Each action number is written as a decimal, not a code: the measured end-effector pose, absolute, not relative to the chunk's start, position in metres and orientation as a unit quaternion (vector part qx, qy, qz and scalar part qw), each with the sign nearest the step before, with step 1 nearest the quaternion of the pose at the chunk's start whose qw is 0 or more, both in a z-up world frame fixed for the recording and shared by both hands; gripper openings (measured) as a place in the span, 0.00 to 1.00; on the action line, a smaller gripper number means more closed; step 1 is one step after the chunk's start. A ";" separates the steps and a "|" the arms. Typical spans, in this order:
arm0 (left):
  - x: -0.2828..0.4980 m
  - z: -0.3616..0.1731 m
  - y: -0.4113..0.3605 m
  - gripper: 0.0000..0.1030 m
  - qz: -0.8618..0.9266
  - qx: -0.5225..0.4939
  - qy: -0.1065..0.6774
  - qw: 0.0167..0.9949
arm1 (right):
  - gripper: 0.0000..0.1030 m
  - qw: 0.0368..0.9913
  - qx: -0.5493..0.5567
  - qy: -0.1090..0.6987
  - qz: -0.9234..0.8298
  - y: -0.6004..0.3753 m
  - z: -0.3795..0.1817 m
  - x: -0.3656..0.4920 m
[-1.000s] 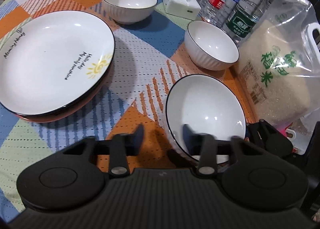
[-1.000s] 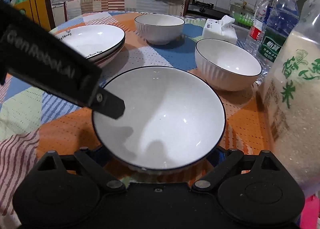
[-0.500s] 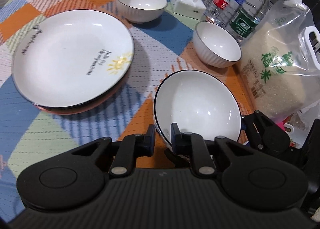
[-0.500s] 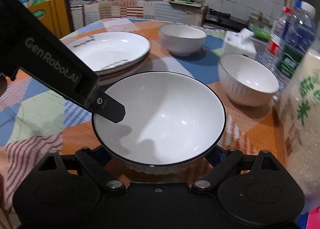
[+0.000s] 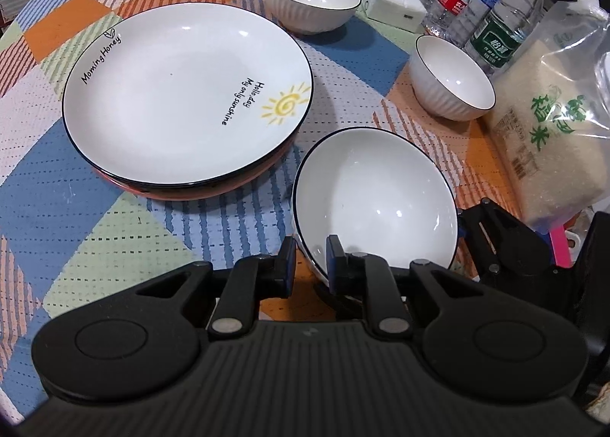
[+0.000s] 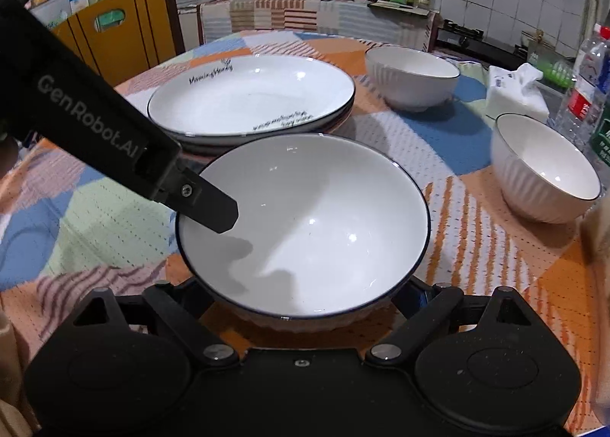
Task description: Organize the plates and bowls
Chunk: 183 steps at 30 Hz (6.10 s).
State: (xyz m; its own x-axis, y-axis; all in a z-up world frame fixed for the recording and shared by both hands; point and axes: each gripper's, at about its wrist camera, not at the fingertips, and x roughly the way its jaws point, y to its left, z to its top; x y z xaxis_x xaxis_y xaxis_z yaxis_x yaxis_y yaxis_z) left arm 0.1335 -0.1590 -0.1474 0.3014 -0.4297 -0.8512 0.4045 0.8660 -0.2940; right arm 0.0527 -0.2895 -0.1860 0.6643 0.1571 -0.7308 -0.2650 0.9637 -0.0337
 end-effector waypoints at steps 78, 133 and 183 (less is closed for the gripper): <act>0.247 -0.113 -0.301 0.06 -0.306 -0.009 0.507 0.806 | 0.91 0.950 0.035 0.300 -0.084 -0.398 -0.161 0.110; 0.171 -0.126 -0.192 0.08 -0.268 0.112 0.553 0.781 | 0.98 0.905 -0.117 0.395 0.101 -0.290 -0.133 0.031; 0.378 -0.128 -0.209 0.31 -0.212 -0.015 0.499 0.840 | 0.50 0.849 0.291 0.440 -0.023 -0.425 -0.162 0.287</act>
State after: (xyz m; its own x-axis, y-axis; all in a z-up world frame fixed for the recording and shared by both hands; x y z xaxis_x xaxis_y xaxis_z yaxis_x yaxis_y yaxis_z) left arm 0.3778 -0.2095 -0.1282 0.4114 -0.3717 -0.8322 0.3409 0.9096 -0.2377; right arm 0.2866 -0.4254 -0.1623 0.6121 0.2167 -0.7605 0.2945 0.8301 0.4735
